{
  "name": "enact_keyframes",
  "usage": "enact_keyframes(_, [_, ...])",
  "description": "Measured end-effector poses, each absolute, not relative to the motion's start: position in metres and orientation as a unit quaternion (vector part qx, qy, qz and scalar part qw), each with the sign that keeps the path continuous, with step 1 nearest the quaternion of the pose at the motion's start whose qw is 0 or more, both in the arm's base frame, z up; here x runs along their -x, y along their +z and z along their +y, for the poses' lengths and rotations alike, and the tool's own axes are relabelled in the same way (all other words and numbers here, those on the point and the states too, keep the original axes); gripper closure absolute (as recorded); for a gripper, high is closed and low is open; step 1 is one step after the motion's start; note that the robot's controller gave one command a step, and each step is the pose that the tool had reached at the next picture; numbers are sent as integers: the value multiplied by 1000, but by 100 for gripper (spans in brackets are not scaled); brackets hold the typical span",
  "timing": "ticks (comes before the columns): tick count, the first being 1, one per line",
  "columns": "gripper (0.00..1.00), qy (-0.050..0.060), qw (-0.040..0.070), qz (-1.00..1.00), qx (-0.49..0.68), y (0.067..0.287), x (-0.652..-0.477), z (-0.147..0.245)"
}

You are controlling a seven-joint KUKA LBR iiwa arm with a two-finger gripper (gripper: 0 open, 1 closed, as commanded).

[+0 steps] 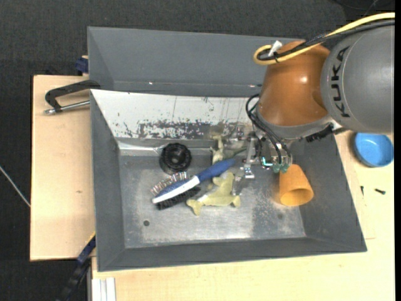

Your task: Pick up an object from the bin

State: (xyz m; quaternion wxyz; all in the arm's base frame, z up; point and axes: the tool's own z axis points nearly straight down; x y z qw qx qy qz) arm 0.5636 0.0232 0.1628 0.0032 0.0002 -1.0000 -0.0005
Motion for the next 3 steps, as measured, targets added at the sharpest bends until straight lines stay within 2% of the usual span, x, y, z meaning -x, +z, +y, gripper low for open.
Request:
enact_keyframes(1, [0,-1,-3,-997,-74,87,-575,41])
enact_keyframes(2, [100,-1,-1,-997,-72,85,-574,40])
enact_keyframes(3, [100,0,-7,-997,-82,213,-586,37])
